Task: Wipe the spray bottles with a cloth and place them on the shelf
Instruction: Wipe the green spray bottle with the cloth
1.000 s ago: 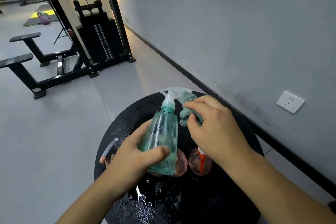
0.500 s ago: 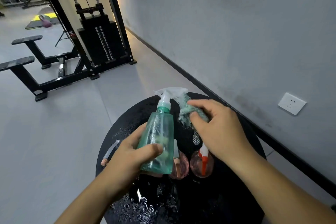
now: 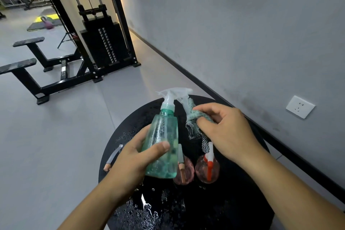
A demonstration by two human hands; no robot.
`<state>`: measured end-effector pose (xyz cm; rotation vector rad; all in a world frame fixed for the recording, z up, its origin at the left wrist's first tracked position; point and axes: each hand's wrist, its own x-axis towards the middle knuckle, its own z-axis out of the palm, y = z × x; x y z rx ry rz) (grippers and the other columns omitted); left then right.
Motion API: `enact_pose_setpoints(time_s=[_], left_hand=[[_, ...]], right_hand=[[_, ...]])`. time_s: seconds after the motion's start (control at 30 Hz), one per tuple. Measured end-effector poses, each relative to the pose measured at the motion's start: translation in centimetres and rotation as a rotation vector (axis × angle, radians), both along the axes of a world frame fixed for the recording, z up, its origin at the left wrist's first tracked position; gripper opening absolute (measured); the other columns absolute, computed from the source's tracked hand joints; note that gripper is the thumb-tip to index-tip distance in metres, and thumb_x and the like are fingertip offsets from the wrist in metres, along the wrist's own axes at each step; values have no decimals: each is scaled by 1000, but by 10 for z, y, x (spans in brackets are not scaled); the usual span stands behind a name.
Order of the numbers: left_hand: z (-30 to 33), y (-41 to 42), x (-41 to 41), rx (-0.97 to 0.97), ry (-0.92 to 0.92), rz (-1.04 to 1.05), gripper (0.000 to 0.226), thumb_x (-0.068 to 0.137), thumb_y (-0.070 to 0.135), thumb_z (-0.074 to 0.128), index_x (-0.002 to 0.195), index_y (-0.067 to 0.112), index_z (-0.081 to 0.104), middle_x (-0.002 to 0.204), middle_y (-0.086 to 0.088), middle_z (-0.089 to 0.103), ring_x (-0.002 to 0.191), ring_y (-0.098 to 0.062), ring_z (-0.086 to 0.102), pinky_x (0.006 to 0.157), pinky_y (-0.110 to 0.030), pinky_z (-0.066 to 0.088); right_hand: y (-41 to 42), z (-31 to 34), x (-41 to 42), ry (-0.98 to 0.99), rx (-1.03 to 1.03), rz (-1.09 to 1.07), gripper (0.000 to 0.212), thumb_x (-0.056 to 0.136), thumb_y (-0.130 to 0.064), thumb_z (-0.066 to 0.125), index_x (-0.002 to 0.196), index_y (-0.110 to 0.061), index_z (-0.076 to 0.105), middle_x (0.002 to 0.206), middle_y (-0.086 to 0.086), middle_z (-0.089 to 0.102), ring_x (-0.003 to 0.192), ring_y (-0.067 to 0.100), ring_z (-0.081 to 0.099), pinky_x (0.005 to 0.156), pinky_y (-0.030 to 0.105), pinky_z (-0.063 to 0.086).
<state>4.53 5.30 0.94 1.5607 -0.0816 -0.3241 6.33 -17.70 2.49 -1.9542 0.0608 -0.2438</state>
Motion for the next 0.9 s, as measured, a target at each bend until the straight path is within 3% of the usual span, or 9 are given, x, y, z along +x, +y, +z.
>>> enact_pose_setpoints(time_s=[0.07,0.17,0.23,0.3,0.37,0.5,0.63,0.8,0.9], left_hand=[[3,3,2,46,-20,11,63,69,43,86,129,31,70,114,-11,79,97,-30,79,77,-34,63],[2,8,4,259,-152,44,62,78,31,93,132,42,64,116,3,79,100,-18,79,85,-31,63],[-2,13,4,446,-293,74,71,77,27,93,133,53,57,117,20,75,103,-5,75,88,-21,57],[-6,15,3,531,-379,84,79,74,28,95,135,57,53,121,26,70,106,1,71,85,-12,52],[-11,17,2,553,-428,65,83,68,38,92,138,57,51,127,23,67,111,0,69,89,-19,54],[-9,16,1,598,-497,14,85,62,50,82,140,60,49,132,23,61,110,-4,68,89,-38,62],[-11,17,2,628,-534,19,85,59,49,82,136,65,50,127,25,60,108,-1,67,86,-37,62],[-13,11,2,636,-551,29,80,57,60,79,130,72,47,123,28,60,108,3,64,89,-30,58],[-15,12,4,662,-566,40,79,58,55,78,128,75,46,123,29,60,110,3,64,90,-35,58]], right_hand=[[-1,1,-2,15,-20,14,21,89,-19,71,98,-37,78,87,-17,77,83,19,75,80,47,62],[-3,4,1,-44,9,-51,23,93,-19,71,107,-36,77,91,-20,77,84,18,75,79,44,63],[-5,9,3,-115,59,-114,24,95,-18,70,111,-34,77,95,-21,76,88,9,75,76,30,64],[-6,14,3,-186,73,-146,25,95,-16,69,114,-32,76,99,-20,76,89,-1,72,72,13,57],[-6,16,3,-236,72,-145,27,96,-16,69,117,-31,76,102,-21,76,91,-4,71,72,6,52],[-4,21,2,-285,12,-104,29,98,-14,66,120,-32,74,111,-20,74,103,-5,68,84,6,49],[-3,23,-3,-323,-144,-54,32,98,-7,63,119,-29,74,112,-21,69,106,-7,63,86,1,44],[10,26,-13,-445,-276,61,35,96,2,60,120,-19,74,117,-14,68,110,-6,62,94,3,42],[15,26,-17,-489,-327,162,36,97,2,59,122,-19,73,120,-13,66,114,-1,62,98,9,44]])
